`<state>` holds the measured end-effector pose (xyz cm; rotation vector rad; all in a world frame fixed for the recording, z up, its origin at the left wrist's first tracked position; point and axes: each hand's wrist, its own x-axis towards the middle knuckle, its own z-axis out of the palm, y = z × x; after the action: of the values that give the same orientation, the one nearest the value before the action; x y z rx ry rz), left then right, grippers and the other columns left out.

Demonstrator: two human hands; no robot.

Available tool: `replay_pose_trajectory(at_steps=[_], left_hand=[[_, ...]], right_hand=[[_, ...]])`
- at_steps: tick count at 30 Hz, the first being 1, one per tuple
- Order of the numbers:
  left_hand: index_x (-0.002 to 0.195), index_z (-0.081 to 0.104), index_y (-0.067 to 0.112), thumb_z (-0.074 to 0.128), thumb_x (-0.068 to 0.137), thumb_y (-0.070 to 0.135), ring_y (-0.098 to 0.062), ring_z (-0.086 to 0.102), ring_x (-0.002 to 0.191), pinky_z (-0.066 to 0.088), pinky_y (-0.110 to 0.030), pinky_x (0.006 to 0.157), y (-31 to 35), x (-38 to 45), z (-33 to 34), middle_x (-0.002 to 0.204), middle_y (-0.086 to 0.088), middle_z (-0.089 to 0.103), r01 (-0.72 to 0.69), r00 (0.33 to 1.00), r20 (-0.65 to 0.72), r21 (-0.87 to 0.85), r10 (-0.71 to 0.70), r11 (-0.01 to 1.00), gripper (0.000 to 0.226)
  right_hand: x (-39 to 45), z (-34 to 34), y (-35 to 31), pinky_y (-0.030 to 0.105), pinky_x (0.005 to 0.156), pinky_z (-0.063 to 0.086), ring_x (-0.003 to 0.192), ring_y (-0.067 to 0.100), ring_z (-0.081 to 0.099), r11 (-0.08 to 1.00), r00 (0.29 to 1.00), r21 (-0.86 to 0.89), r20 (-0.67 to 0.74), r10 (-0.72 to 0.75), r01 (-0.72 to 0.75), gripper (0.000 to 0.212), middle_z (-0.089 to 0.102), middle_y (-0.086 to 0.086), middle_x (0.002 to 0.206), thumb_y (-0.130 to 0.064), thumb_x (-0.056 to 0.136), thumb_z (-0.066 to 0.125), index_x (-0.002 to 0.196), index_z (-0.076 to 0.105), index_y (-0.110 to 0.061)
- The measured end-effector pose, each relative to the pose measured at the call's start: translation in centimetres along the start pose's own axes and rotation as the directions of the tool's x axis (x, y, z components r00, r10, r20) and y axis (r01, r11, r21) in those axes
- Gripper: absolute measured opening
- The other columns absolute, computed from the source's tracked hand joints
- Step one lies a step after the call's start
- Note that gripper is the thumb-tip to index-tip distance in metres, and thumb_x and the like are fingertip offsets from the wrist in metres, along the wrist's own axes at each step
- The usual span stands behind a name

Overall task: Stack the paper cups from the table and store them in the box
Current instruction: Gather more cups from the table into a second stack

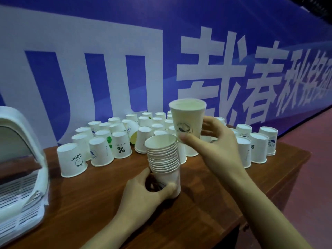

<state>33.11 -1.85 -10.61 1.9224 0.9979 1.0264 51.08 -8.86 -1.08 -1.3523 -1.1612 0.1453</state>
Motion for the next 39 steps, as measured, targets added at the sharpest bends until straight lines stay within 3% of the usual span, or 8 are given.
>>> replay_pose_trajectory(at_steps=[5, 8, 14, 18, 23, 27, 32, 39], left_hand=[[0.099, 0.074, 0.033, 0.082, 0.064, 0.057, -0.004, 0.071, 0.083, 0.058, -0.033, 0.076, 0.4, -0.2, 0.4, 0.091, 0.018, 0.078, -0.033, 0.999, -0.005, 0.036, 0.033, 0.999, 0.043], [0.097, 0.073, 0.032, 0.080, 0.065, 0.058, -0.009, 0.069, 0.078, 0.057, -0.043, 0.076, 0.3, -0.2, 0.4, 0.087, 0.013, 0.076, -0.057, 0.998, -0.020, 0.056, 0.058, 0.997, 0.041], [0.096, 0.072, 0.035, 0.080, 0.065, 0.063, -0.008, 0.066, 0.071, 0.057, -0.042, 0.070, 0.3, -0.3, 0.2, 0.081, 0.015, 0.074, -0.051, 0.996, -0.065, 0.084, 0.057, 0.995, 0.043], [0.092, 0.070, 0.038, 0.076, 0.060, 0.065, -0.006, 0.067, 0.072, 0.057, -0.039, 0.071, 0.4, -0.2, 0.3, 0.081, 0.019, 0.074, -0.025, 0.996, -0.083, 0.138, 0.037, 0.990, 0.042], [0.092, 0.069, 0.040, 0.071, 0.059, 0.071, -0.001, 0.067, 0.079, 0.057, -0.036, 0.074, 0.3, -0.1, 0.1, 0.083, 0.025, 0.073, 0.001, 0.989, -0.145, 0.201, 0.028, 0.980, 0.046], [0.093, 0.068, 0.040, 0.069, 0.062, 0.073, -0.004, 0.066, 0.084, 0.056, -0.044, 0.080, 0.3, -0.1, 0.0, 0.085, 0.020, 0.072, 0.010, 0.987, -0.157, 0.232, 0.027, 0.973, 0.045], [0.097, 0.066, 0.041, 0.063, 0.062, 0.080, -0.008, 0.065, 0.089, 0.053, -0.044, 0.085, 0.5, 0.0, 0.0, 0.085, 0.018, 0.070, 0.033, 0.980, -0.194, 0.360, 0.041, 0.933, 0.053], [0.099, 0.064, 0.039, 0.064, 0.065, 0.076, -0.008, 0.067, 0.091, 0.054, -0.044, 0.087, 0.3, 0.1, 0.1, 0.088, 0.019, 0.070, 0.075, 0.973, -0.233, 0.353, 0.009, 0.932, 0.049]], right_hand=[[0.6, 1.8, -1.3, 0.022, 0.088, 0.053, 0.099, -0.006, 0.067, 0.994, 0.998, 0.108, 0.061, 0.021, -0.028, 0.040, 0.075, -0.016, 0.102, -0.040, 0.073, 0.088, 0.107, 0.071, -0.029], [0.2, 2.9, -1.0, 0.004, 0.078, 0.043, 0.099, -0.012, 0.063, 0.999, 0.990, 0.035, 0.139, 0.025, -0.030, 0.040, 0.074, -0.018, 0.103, -0.043, 0.072, 0.088, 0.106, 0.074, -0.029], [-0.3, 3.4, 0.4, -0.002, 0.074, 0.040, 0.097, -0.023, 0.056, 0.995, 0.972, 0.017, 0.216, 0.089, -0.095, 0.041, 0.072, -0.018, 0.109, -0.041, 0.077, 0.084, 0.112, 0.070, -0.027], [-0.4, 3.2, 0.7, 0.012, 0.081, 0.044, 0.102, -0.019, 0.058, 0.991, 0.967, 0.067, 0.234, 0.100, -0.119, 0.058, 0.071, -0.017, 0.113, -0.057, 0.068, 0.083, 0.116, 0.067, -0.028], [-0.2, 3.1, 0.5, 0.010, 0.085, 0.041, 0.108, -0.014, 0.057, 0.994, 0.977, 0.063, 0.203, 0.070, -0.084, 0.074, 0.067, -0.020, 0.116, -0.073, 0.064, 0.079, 0.122, 0.066, -0.029], [0.2, 3.4, 0.2, 0.013, 0.085, 0.042, 0.105, -0.016, 0.056, 0.999, 0.984, -0.017, 0.174, 0.050, -0.048, 0.055, 0.067, -0.022, 0.109, -0.061, 0.070, 0.079, 0.112, 0.072, -0.028], [0.3, 4.0, 1.0, 0.024, 0.098, 0.039, 0.122, 0.004, 0.053, 0.997, 0.989, -0.076, 0.143, 0.032, -0.022, 0.038, 0.064, -0.015, 0.120, -0.057, 0.073, 0.083, 0.099, 0.074, -0.032], [-0.5, 5.0, 2.4, 0.027, 0.100, 0.047, 0.113, -0.005, 0.060, 0.995, 0.985, 0.074, 0.165, 0.057, -0.070, 0.068, 0.070, -0.017, 0.115, -0.078, 0.066, 0.064, 0.118, 0.068, -0.033]])
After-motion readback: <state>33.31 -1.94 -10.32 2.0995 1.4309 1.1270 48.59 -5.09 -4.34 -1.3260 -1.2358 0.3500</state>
